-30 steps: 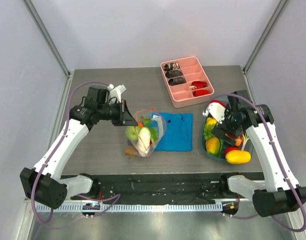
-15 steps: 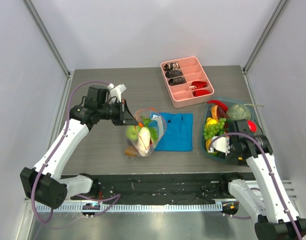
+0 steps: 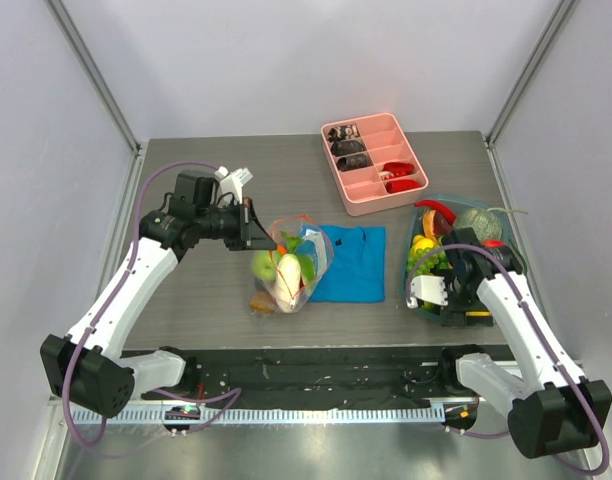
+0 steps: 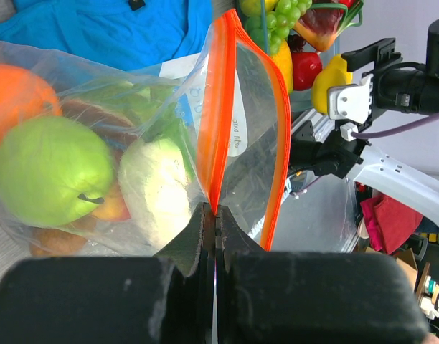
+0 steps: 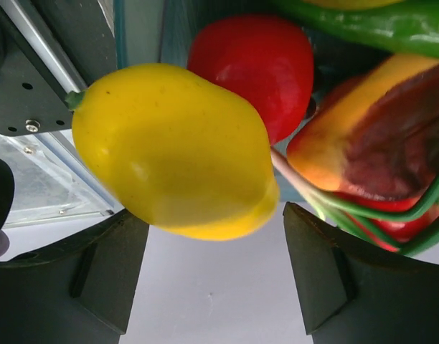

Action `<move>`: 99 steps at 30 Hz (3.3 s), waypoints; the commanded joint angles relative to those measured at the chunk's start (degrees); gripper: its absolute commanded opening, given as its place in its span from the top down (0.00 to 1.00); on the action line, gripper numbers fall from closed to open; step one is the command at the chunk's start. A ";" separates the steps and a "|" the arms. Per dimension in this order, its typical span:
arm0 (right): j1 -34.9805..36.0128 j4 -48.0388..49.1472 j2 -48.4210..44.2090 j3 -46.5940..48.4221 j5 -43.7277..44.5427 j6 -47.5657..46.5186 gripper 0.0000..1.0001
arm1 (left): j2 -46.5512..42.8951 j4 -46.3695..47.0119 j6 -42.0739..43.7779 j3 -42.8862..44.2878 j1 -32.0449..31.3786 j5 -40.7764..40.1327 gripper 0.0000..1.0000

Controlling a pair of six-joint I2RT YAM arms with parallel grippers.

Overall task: Place the food in the zip-top bag and seal the zipper
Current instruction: Pick up the fake fruit from the bin, then place the fake fruit in the zipper food storage bag, then adjust the zipper food storage bag at the center of the board.

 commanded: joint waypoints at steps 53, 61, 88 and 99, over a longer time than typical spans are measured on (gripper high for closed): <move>14.41 40.83 26.88 38.93 -60.85 104.96 0.99 | -0.61 6.15 -7.04 -0.03 0.65 2.15 1.00; 22.24 43.66 29.34 32.50 -57.52 109.53 0.99 | -1.05 7.11 -8.62 -0.82 1.09 2.06 1.00; 27.79 22.13 28.21 44.37 -38.02 88.29 0.17 | -1.75 6.24 -7.48 -1.61 2.59 3.47 1.00; 25.68 24.14 29.87 36.01 -35.71 90.12 0.28 | -3.25 7.29 -6.78 -2.66 2.68 4.61 0.99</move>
